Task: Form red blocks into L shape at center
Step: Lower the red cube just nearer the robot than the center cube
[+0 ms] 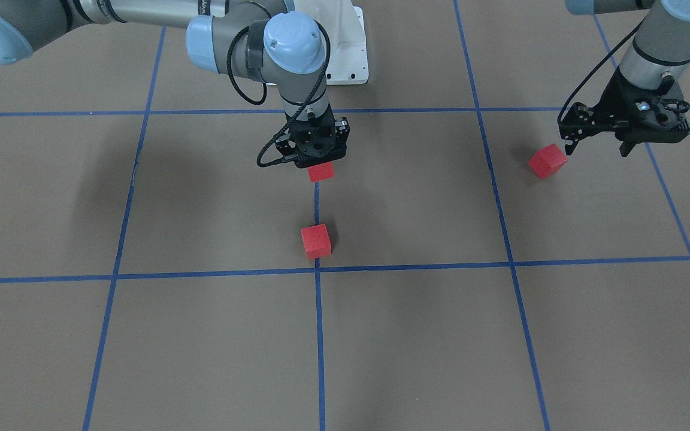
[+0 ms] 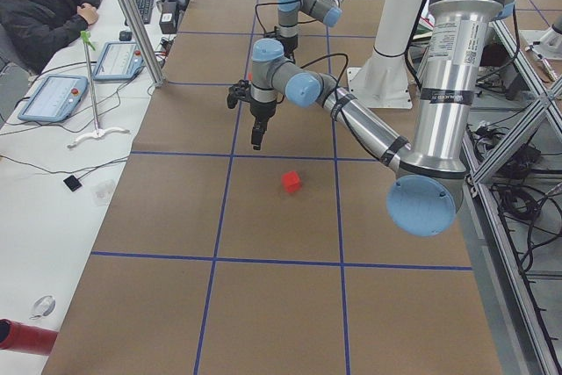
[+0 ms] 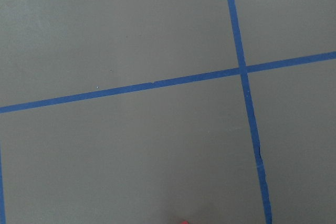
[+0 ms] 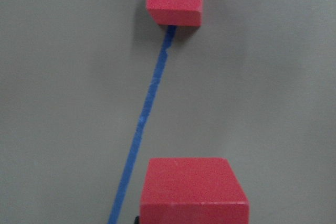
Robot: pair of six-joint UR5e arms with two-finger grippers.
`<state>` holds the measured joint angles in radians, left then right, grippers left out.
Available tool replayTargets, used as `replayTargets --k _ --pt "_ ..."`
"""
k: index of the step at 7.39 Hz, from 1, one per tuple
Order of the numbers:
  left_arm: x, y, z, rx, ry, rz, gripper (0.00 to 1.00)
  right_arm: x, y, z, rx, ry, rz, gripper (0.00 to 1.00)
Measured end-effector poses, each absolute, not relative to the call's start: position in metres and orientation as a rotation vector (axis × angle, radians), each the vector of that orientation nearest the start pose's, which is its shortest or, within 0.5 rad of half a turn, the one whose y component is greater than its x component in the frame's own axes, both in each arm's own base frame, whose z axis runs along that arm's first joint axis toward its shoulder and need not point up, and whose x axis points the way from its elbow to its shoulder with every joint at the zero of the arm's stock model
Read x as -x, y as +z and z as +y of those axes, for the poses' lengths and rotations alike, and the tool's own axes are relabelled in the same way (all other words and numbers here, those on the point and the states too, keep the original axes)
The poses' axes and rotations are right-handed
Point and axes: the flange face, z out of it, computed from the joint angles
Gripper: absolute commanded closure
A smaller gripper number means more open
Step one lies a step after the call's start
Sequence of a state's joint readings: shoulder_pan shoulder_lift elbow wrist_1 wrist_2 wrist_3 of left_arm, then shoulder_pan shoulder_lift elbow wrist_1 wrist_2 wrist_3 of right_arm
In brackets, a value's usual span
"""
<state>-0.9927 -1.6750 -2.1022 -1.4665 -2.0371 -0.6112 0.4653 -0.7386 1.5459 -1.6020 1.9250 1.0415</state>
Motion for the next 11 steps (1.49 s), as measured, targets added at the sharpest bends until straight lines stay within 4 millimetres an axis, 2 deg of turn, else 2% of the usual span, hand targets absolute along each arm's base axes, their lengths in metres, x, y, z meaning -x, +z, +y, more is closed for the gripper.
replayTargets --k 2,7,11 --pt "-0.194 0.378 -0.460 -0.178 0.092 0.670 0.00 0.620 0.177 -0.428 -0.101 -0.169 -0.812 1.00" --pt "-0.197 0.375 -0.462 -0.181 0.093 0.673 0.00 0.618 0.209 -0.469 -0.138 -0.097 -0.757 1.00" --pt "-0.198 0.377 -0.464 -0.179 0.093 0.670 0.00 0.623 0.201 -0.476 -0.142 -0.061 -0.785 1.00"
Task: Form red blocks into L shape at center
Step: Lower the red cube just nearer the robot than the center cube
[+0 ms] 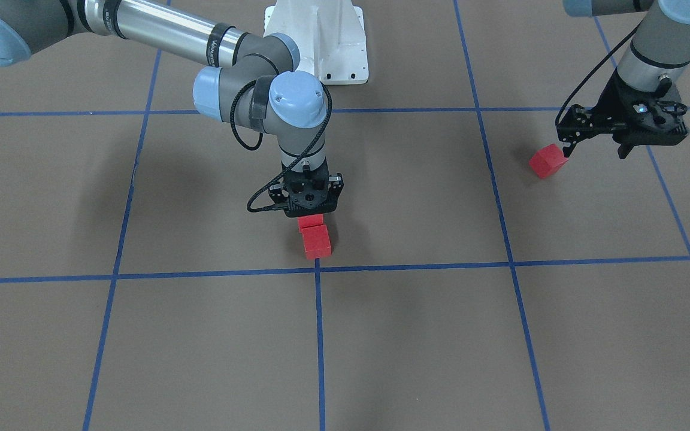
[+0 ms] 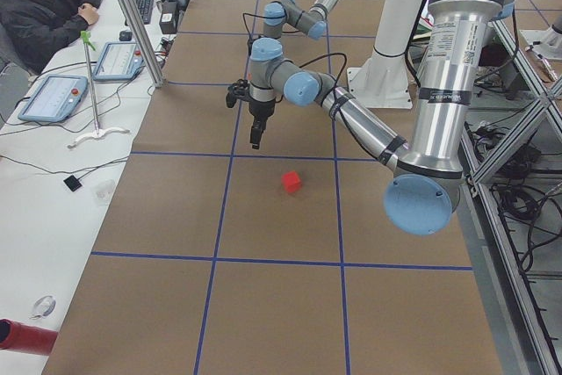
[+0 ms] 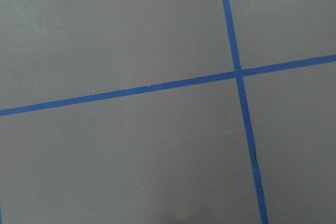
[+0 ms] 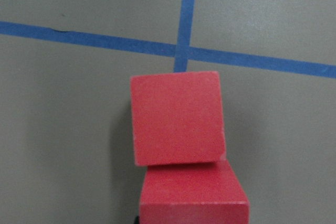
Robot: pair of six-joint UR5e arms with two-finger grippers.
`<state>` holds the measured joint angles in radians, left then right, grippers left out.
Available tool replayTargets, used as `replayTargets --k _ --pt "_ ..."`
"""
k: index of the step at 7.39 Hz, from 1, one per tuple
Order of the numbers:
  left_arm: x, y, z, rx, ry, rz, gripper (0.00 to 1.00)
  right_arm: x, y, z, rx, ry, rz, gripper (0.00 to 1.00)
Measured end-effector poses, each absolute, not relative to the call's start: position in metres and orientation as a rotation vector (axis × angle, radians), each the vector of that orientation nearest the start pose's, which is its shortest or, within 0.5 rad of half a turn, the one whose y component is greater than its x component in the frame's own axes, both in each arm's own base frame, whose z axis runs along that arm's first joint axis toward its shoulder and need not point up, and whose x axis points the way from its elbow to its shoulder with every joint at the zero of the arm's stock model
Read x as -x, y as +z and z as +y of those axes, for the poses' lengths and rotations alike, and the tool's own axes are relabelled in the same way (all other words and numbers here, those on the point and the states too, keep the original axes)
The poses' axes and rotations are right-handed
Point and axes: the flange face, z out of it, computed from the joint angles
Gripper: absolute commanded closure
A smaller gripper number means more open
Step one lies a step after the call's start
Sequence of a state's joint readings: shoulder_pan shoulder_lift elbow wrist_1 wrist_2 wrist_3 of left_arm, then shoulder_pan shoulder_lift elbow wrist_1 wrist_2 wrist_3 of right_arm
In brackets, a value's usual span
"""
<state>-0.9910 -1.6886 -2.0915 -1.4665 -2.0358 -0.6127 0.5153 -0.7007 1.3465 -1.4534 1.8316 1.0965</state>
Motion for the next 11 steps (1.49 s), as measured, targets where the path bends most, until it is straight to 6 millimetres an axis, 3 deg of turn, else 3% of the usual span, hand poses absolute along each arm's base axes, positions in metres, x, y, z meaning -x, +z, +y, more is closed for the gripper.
replayTargets --k 5,6,8,11 --pt "-0.1983 0.3761 -0.4638 -0.179 0.091 0.671 0.00 0.6302 0.1987 -0.4808 -0.139 -0.032 -0.805 1.00" --pt "-0.1985 0.3761 -0.4637 -0.178 0.090 0.671 0.00 0.6298 0.1986 -0.4814 -0.140 -0.032 -0.806 0.84" --pt "-0.1985 0.3757 -0.4635 -0.179 0.089 0.671 0.00 0.6291 0.1984 -0.4823 -0.142 -0.032 -0.807 0.83" --pt "-0.1978 0.3754 -0.4637 -0.179 0.088 0.671 0.00 0.6284 0.2027 -0.4829 -0.141 -0.031 -0.803 0.72"
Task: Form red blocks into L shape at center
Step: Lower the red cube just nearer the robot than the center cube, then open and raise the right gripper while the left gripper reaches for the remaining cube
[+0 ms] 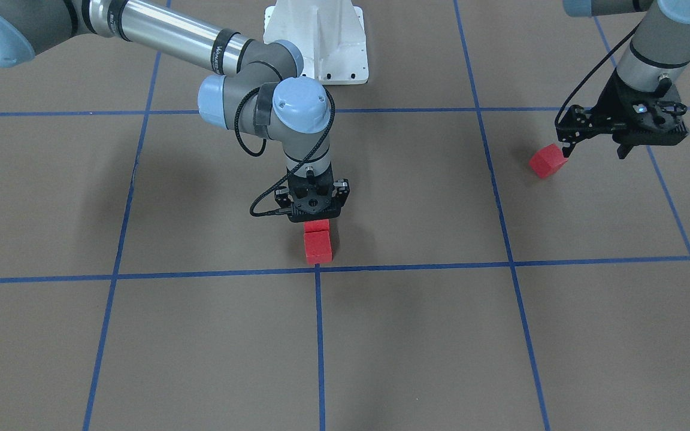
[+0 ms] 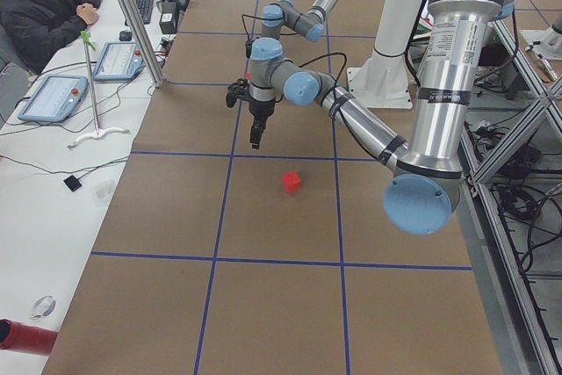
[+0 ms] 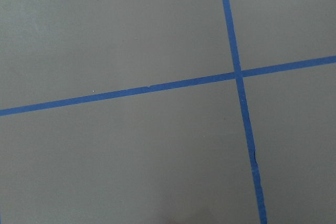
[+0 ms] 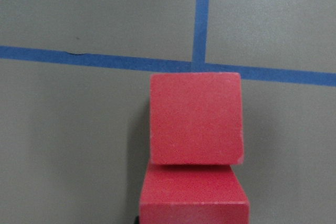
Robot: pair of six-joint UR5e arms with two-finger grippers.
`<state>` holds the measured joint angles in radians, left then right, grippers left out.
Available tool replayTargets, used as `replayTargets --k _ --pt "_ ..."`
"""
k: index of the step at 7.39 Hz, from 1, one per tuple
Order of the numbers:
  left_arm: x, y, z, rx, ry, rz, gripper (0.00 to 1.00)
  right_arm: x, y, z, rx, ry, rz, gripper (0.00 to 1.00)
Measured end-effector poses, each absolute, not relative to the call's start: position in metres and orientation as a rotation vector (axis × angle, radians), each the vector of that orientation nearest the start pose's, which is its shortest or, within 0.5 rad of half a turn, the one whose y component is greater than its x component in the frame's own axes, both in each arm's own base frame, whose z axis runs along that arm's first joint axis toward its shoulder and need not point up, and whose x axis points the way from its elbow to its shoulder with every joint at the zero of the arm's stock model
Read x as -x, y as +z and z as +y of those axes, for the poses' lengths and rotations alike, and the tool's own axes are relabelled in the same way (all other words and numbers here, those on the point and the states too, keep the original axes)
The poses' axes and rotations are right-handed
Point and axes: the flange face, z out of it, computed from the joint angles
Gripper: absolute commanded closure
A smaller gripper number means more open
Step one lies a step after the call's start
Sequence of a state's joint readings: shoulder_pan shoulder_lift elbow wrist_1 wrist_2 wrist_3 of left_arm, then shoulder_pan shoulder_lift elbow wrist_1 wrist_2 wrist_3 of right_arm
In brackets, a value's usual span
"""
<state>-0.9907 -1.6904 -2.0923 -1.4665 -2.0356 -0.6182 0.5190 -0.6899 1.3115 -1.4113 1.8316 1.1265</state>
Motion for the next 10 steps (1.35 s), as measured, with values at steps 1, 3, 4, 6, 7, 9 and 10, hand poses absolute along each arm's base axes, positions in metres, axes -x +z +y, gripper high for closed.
replayTargets --k 1,3,4,6,7,9,10 --pt "-0.1979 0.3755 -0.4637 -0.179 0.088 0.671 0.00 0.6281 0.2040 -0.4832 -0.140 -0.031 -0.801 0.66" --pt "-0.1985 0.3760 -0.4637 -0.178 0.089 0.671 0.00 0.6273 0.2045 -0.4842 -0.141 -0.030 -0.801 0.39" --pt "-0.1986 0.3758 -0.4637 -0.178 0.089 0.671 0.00 0.6269 0.2049 -0.4848 -0.142 -0.029 -0.800 0.24" --pt "-0.1989 0.3745 -0.4640 -0.180 0.090 0.673 0.00 0.6258 0.2048 -0.4865 -0.148 -0.025 -0.798 0.06" --pt "-0.1990 0.3740 -0.4642 -0.181 0.090 0.673 0.00 0.6252 0.2040 -0.4877 -0.158 -0.021 -0.797 0.06" --pt "-0.1991 0.3738 -0.4645 -0.182 0.090 0.673 0.00 0.6240 0.2026 -0.4897 -0.171 -0.016 -0.801 0.05" --pt "-0.1990 0.3738 -0.4645 -0.179 0.083 0.674 0.00 0.6222 0.2016 -0.4921 -0.175 -0.012 -0.802 0.04"
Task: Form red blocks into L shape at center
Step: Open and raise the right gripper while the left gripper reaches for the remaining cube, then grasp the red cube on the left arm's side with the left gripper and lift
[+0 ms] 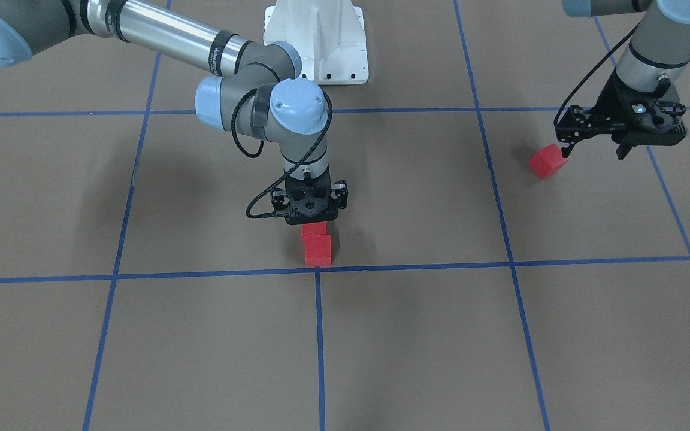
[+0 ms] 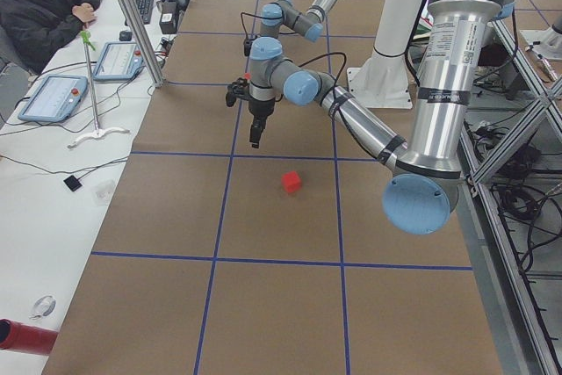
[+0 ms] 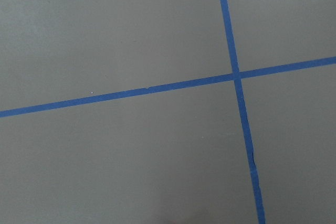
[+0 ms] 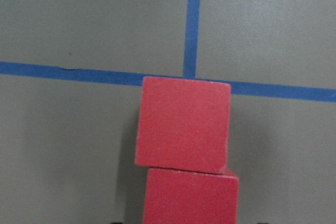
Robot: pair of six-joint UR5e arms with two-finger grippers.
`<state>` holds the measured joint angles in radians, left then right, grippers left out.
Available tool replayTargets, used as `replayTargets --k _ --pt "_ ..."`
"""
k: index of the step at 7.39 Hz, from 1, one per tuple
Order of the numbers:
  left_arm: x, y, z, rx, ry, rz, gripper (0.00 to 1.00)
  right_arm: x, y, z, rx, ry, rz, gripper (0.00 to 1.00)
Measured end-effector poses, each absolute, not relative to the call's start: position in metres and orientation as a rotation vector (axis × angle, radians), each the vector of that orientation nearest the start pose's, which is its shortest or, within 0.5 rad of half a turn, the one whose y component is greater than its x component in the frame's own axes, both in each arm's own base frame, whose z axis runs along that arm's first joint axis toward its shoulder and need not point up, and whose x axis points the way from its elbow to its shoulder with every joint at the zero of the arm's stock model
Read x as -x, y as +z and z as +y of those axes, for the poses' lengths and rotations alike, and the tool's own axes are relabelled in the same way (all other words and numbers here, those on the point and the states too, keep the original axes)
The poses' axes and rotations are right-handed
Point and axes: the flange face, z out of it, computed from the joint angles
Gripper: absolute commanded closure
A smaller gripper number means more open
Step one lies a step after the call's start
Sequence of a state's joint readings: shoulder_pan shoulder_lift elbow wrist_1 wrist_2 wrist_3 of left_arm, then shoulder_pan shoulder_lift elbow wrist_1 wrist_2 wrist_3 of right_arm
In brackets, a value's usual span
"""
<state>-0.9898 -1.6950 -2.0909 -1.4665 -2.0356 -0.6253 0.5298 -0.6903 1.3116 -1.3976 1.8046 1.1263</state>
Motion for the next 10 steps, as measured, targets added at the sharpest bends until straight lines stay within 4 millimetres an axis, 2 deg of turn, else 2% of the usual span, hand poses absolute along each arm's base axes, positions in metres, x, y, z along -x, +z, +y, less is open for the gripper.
replayTargets --k 3,5,6,7,8,9,10 --pt "-0.199 0.377 -0.460 -0.150 -0.041 0.699 0.00 0.595 0.183 -0.512 -0.194 0.017 -0.836 0.02" --pt "-0.202 0.406 -0.438 -0.130 -0.152 0.730 0.00 0.557 0.174 -0.529 -0.158 0.027 -0.891 0.02" --pt "-0.212 0.421 -0.422 -0.117 -0.216 0.735 0.00 0.539 0.175 -0.532 -0.147 0.031 -0.911 0.02" --pt "-0.231 0.428 -0.408 -0.109 -0.275 0.726 0.00 0.528 0.179 -0.533 -0.144 0.034 -0.920 0.02" --pt "-0.257 0.433 -0.392 -0.112 -0.314 0.704 0.00 0.523 0.181 -0.533 -0.143 0.036 -0.923 0.02" --pt "-0.274 0.441 -0.378 -0.110 -0.333 0.680 0.00 0.521 0.183 -0.533 -0.143 0.038 -0.923 0.02" --pt "-0.280 0.454 -0.366 -0.108 -0.334 0.654 0.00 0.520 0.185 -0.533 -0.143 0.039 -0.923 0.02"
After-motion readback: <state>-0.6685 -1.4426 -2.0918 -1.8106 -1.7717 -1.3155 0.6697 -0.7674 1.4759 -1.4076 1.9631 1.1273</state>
